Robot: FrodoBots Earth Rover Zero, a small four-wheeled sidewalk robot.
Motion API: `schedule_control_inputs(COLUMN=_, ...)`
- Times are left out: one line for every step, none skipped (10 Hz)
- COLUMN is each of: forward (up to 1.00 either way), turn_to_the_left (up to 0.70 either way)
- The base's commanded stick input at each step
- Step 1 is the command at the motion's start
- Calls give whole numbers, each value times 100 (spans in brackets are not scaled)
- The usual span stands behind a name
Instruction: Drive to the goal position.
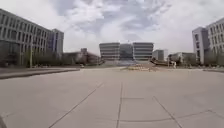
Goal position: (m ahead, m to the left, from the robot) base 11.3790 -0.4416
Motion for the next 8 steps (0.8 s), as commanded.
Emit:
schedule_control_inputs(forward=70, turn_to_the_left=0)
schedule_control_inputs(forward=70, turn_to_the_left=0)
schedule_control_inputs(forward=70, turn_to_the_left=0)
schedule_control_inputs(forward=70, turn_to_the_left=0)
schedule_control_inputs(forward=70, turn_to_the_left=0)
schedule_control_inputs(forward=70, turn_to_the_left=0)
schedule_control_inputs(forward=70, turn_to_the_left=0)
schedule_control_inputs(forward=70, turn_to_the_left=0)
